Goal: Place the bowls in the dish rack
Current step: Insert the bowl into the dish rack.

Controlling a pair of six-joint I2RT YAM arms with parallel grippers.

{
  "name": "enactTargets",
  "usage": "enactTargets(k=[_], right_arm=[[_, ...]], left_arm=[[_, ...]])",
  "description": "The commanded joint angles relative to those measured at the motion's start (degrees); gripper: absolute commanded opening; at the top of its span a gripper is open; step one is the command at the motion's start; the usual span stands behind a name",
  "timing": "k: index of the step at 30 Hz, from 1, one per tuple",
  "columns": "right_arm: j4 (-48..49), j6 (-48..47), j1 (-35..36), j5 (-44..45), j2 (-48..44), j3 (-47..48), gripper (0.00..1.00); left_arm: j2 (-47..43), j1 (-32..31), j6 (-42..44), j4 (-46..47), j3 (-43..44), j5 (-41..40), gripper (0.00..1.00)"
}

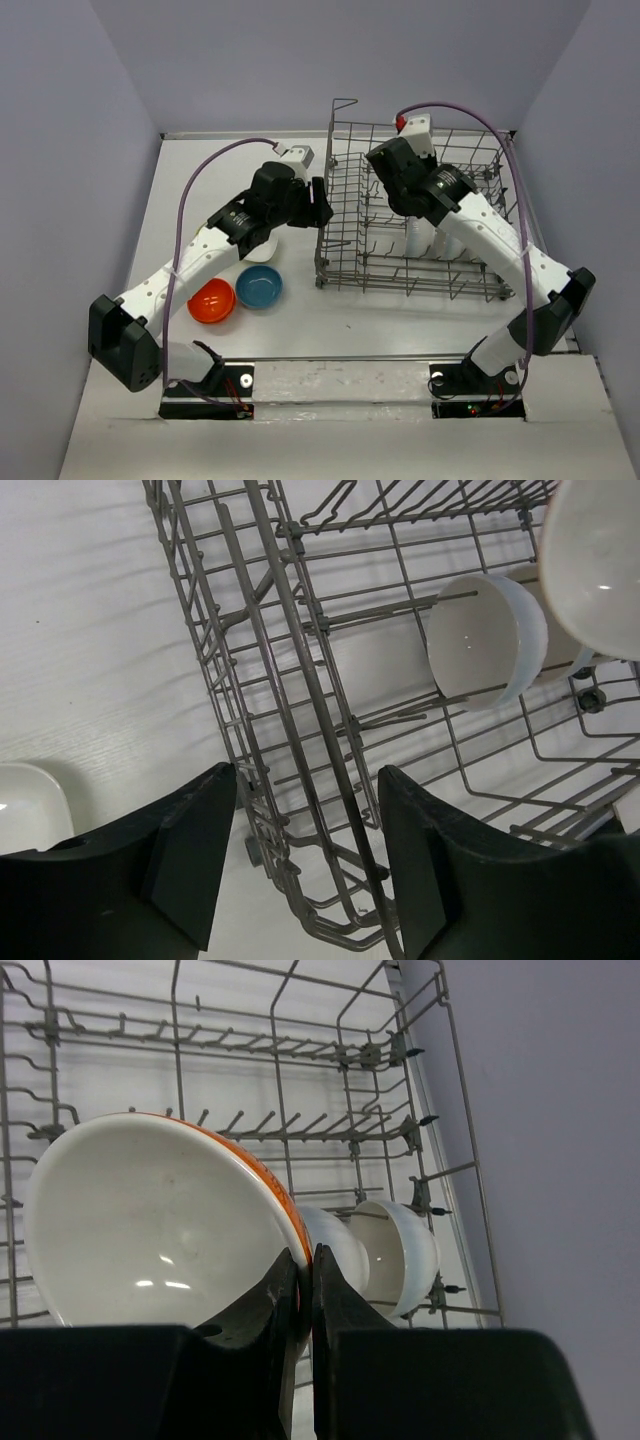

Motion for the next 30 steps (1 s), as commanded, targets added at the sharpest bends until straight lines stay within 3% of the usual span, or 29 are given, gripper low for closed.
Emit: enactTargets(k=[1,2,5,12,17,23,30], right_arm=[[-7.26,2.05,1.41,4.76,4.30,5.81,0.01],[-8.32,2.40,1.42,5.11,4.92,5.82,0.01],[-10.35,2.58,1.42,6.60,5.90,8.37,0.01],[-10.53,2.05,1.42,6.70,5.72,8.55,0.01],[-11.94,2.05,1.42,6.43,8.53,9.16,0.01],[-13.25,2.23,1.95,7.22,12.04,10.30,0.01],[-14.31,2.67,1.95,7.22,14.16,11.54,0.01]], left_arm=[[-2.94,0.17,0.49,4.51,-1.82,4.35,0.72],[-3.12,0.17,0.32,4.52,-2.26,5.14,0.72],[-5.84,0.17,-1.52,7.06,-5.15,5.24,0.89],[-11.90,0.25,-5.13,8.92,-11.92,1.82,0.90],[-11.73,0.25,-4.52,8.83,-11.23,2.07,0.90],[-9.11,0.25,-2.94,9.53,-8.77,4.88,0.80],[-6.29,0.25,-1.53,8.21,-5.87,5.76,0.57]])
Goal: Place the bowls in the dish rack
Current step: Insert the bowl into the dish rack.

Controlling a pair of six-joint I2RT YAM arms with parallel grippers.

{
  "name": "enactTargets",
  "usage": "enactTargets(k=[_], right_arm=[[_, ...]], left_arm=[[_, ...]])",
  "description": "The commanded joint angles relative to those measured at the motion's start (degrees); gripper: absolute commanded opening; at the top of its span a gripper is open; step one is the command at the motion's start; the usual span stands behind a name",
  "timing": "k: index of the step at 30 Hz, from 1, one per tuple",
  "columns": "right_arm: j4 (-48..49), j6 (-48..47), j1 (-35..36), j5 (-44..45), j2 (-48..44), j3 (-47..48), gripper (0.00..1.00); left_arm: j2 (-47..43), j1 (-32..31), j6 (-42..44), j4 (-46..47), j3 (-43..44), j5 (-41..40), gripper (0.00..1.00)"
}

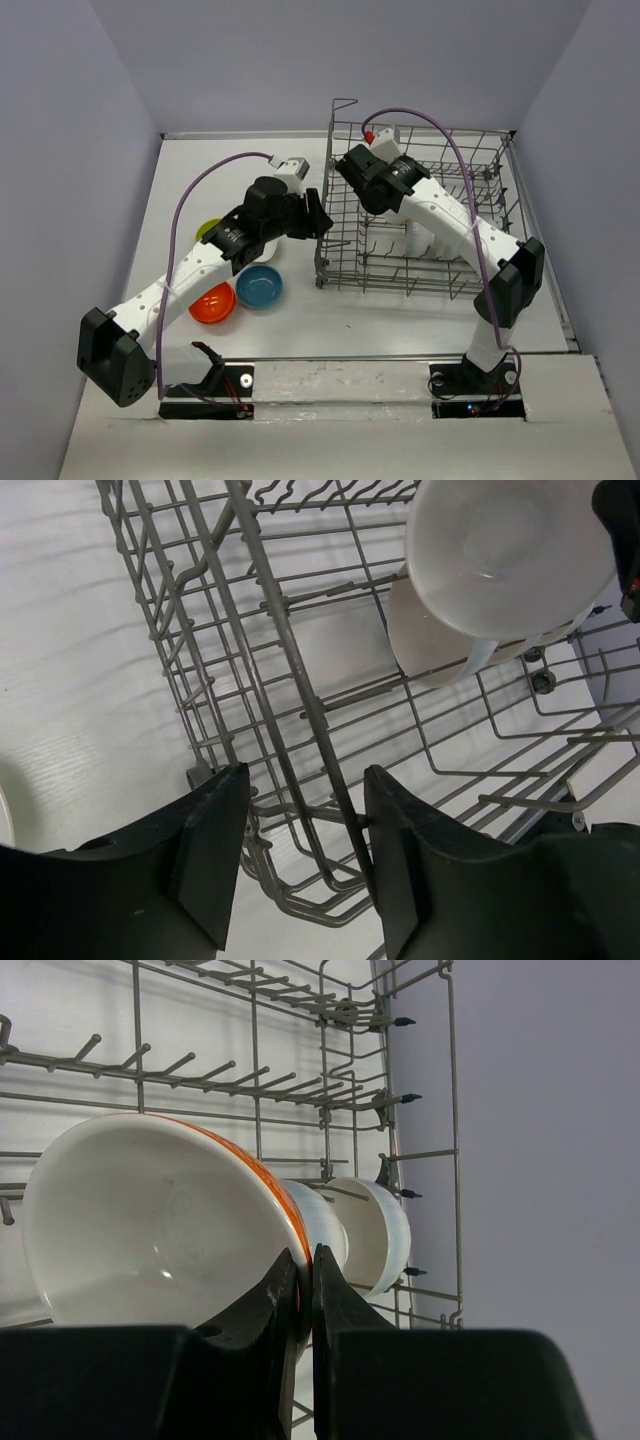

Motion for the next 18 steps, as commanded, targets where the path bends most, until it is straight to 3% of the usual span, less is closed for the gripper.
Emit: enactTargets(k=[1,5,8,11,18], right_arm=[[-0.96,1.11,0.68,3.57,-1.01,3.40,0.01],[-1.04,0.94,0.68,3.84,-0.83,3.84,0.01],[-1.04,0.94,0.68,4.01,-0.39,3.32,0.01],[-1.04,1.03,0.68,3.93,-0.22,2.62,0.01],[-0.60,0.59,0.68,3.75,-0.13,2.26,0.01]], left_arm=[[0.10,0.23,1.79,1.22,3.84,1.66,0.54],[0.45,0.23,0.65,1.92,4.72,4.64,0.33],[0.28,0.14,-2.68,5.42,4.37,7.89,0.12],[-0.60,0.06,-6.90,8.07,3.23,9.65,0.00],[-4.29,-1.35,-17.71,15.54,-0.55,5.80,0.00]])
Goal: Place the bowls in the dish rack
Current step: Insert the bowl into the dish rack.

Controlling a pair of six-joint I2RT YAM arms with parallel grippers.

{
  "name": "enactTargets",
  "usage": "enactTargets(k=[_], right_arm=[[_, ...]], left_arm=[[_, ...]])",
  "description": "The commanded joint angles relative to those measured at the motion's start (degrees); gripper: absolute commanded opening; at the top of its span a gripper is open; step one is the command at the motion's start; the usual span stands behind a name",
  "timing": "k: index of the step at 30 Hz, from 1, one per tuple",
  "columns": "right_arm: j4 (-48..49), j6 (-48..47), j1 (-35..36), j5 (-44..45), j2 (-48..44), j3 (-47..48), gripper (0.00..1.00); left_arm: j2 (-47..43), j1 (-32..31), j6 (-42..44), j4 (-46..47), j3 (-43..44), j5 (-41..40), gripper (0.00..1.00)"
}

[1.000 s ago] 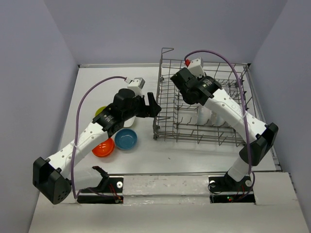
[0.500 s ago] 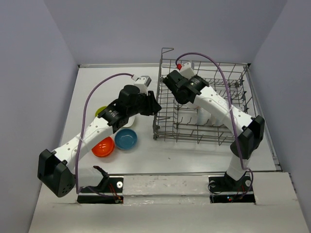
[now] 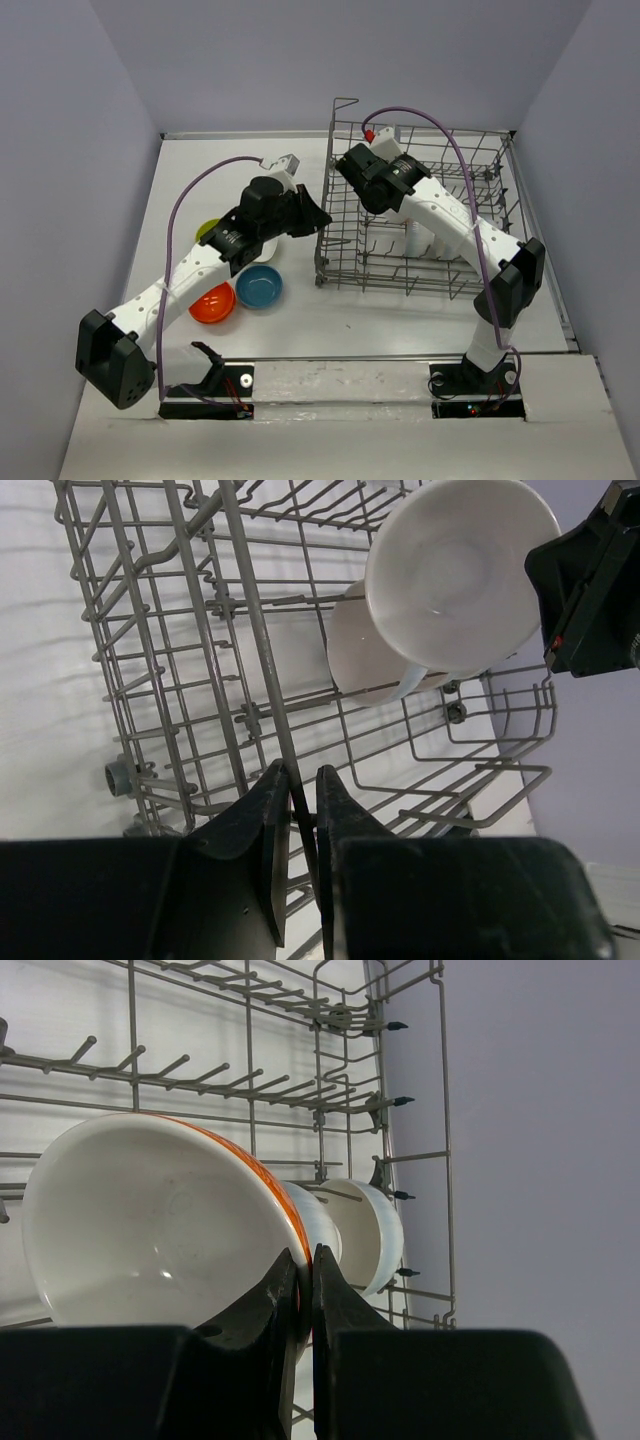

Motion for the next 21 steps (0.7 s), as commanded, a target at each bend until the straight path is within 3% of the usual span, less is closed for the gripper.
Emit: enactTargets(k=[1,10,21], right_arm=[[0.60,0.44,0.46,2.96,-0.59,1.15,0.01],[1.56,-0.35,0.46,2.79,-1.20,-0.43,0.01],[2.62,-0.97,0.99,4.72,-5.42,-6.76,0.01]], left_arm=[[-5.01,-2.64,-6.72,13.35,-1.29,0.47,0.00],[-9.33,-9.76,-14.55,16.53,-4.99,-13.07,0.00],[-7.04,-13.89,-14.56,17.76,-4.29,-14.58,0.00]])
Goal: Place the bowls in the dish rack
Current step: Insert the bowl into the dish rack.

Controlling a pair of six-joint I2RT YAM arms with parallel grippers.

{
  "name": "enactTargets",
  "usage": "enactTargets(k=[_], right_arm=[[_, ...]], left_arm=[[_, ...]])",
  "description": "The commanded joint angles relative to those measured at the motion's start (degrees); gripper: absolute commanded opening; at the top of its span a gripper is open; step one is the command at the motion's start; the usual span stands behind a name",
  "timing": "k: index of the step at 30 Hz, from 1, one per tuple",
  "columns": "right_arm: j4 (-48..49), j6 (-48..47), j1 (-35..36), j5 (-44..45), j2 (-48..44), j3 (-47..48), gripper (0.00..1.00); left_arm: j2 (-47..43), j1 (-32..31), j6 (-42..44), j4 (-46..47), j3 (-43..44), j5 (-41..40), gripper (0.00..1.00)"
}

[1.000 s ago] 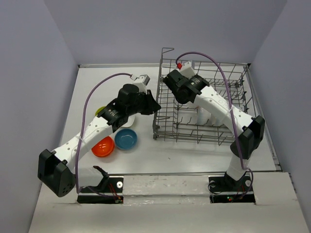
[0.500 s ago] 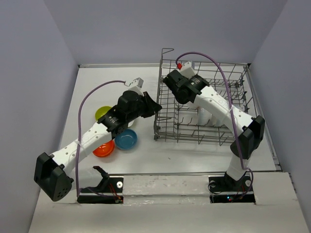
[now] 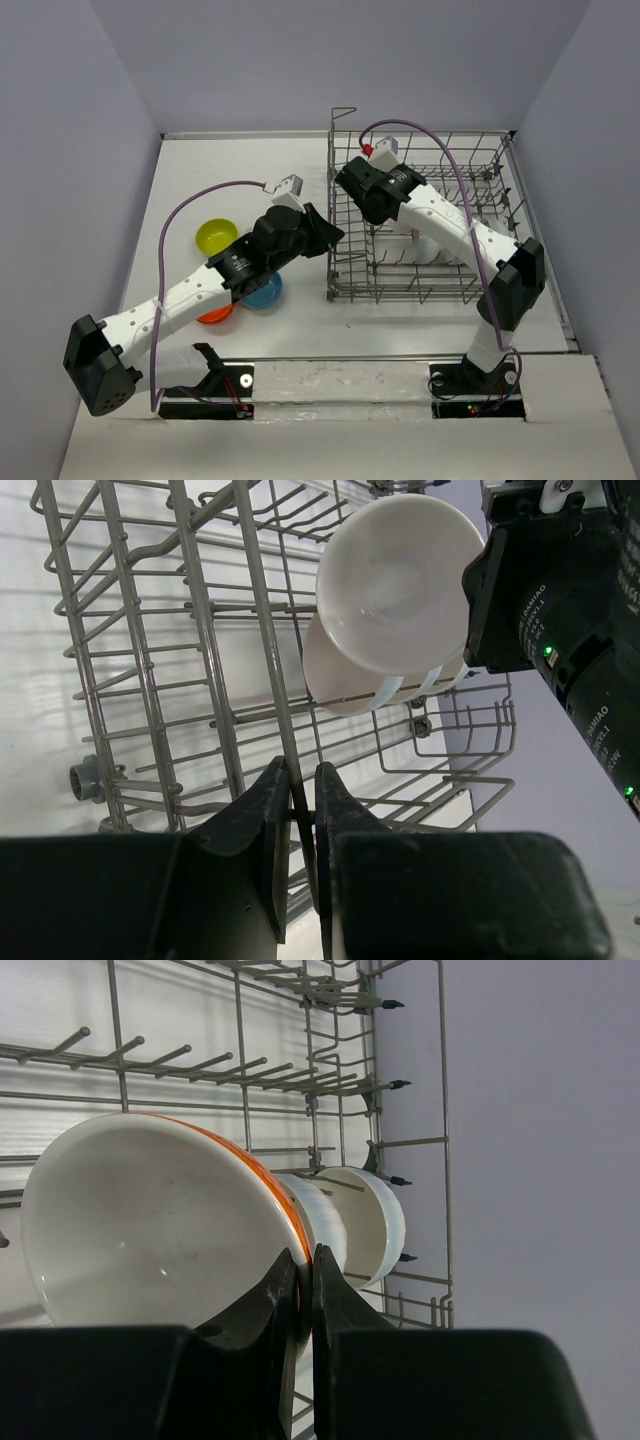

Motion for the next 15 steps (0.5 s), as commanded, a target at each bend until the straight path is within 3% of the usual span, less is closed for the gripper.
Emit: enactTargets(k=[1,5,8,9,11,14,15], right_arm=[[1.27,0.29,0.59,3.63,-4.94,-1.36,0.01],[0.12,1.09,0.59,4.07,-5.30,-2.42,0.01],[0.47,0.65,0.59,4.86,-5.82,-3.47,0.01],[0.56,0.48,1.12,5.03,-6.26,-3.65,0.01],[0.82,0.13,1.12,5.73,-6.79,-4.18,0.01],[1.88,-1.10,1.12,5.65,-8.28,-5.58,0.01],[2.14,-1.28,1.12,5.82,-8.63,-5.94,0.01]], left_arm=[[-1.25,-1.28,-0.61,13.02,2.55,2.77,0.00],[0.15,-1.28,0.45,12.93,3.34,4.61,0.00],[1.65,-1.28,1.15,13.02,3.96,7.34,0.10],[2.00,-1.28,1.41,13.02,3.96,7.69,0.20],[3.05,-1.28,1.94,13.19,4.13,9.09,0.28],[3.94,-1.37,3.17,13.46,4.57,10.24,0.56],[4.02,-1.46,3.43,13.63,4.57,10.42,0.58]])
